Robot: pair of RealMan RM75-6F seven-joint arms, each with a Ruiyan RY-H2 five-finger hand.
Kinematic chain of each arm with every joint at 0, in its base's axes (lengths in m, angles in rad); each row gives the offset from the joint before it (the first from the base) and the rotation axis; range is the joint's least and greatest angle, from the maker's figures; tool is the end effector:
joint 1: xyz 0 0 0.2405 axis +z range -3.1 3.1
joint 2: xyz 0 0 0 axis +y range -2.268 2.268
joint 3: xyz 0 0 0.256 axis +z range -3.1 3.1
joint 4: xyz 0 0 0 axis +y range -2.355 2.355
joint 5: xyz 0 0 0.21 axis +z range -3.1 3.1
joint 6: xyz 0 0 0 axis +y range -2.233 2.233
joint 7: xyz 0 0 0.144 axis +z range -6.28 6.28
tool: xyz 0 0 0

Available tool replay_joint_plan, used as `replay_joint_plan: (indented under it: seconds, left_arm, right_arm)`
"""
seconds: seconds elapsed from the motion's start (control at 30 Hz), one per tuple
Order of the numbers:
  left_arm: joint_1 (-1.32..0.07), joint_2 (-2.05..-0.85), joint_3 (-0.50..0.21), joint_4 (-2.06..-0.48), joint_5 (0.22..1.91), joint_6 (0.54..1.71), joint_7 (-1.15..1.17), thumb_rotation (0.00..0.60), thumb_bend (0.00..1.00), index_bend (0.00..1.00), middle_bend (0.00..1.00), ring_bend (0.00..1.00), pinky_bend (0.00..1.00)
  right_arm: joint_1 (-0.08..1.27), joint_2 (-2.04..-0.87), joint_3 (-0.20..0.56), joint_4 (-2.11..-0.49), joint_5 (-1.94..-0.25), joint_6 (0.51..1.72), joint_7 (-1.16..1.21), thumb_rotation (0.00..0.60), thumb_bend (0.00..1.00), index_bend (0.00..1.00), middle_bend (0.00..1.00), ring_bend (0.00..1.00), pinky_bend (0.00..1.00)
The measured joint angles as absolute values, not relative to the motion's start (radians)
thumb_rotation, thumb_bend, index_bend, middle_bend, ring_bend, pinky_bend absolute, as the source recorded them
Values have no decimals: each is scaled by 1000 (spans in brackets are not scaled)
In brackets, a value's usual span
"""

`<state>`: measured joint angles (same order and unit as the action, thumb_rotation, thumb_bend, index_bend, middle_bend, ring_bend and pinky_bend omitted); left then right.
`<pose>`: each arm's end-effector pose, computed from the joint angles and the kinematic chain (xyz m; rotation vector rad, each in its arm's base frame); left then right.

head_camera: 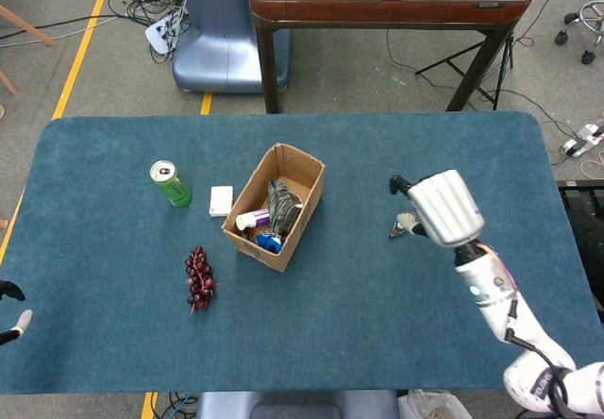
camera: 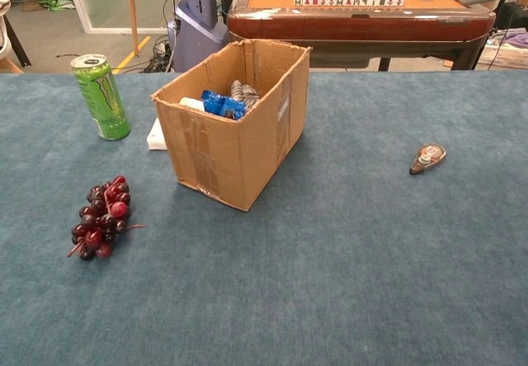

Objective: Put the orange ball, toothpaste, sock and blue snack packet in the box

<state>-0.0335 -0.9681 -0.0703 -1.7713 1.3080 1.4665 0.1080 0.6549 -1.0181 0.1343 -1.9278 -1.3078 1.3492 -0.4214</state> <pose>-0.3220 0.1648 0.2016 -1.2349 -0.9383 -0.7030 -0.1286 -0.3087 0.1623 1.6739 -0.4804 1.0703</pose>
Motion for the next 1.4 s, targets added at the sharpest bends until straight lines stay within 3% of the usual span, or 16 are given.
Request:
replay_joint_plan:
  seconds: [0.27,0.57,0.73,1.4]
  left_arm:
    - [-41,-978,-70,-1759,1311,1457,113,600,262,499,460,417,607]
    - [-33,-992,-66,-1744,1367,1500,94,600,261,494,461,417,607]
    - [-28,-998,-63,-1729,1394,1513,68,600,262,494,461,417,607]
    - [-28,-1005,-59,-1736,1415,1521,87,600,262,493,460,417,607]
  right_arm:
    - [484,-976,69,-1923,-1352,1492,-402,600,0,510,676,609,738]
    - [312,-1016,9,-1842,-1370,1570,-296,600,0,510,535,455,565]
    - [237,-1070,-13,-1774,-1376,1605,-255,600,0,510,507,420,511]
    - [120,-1101,1,-1658,-1479,1638,-24,600,0,510,504,418,508]
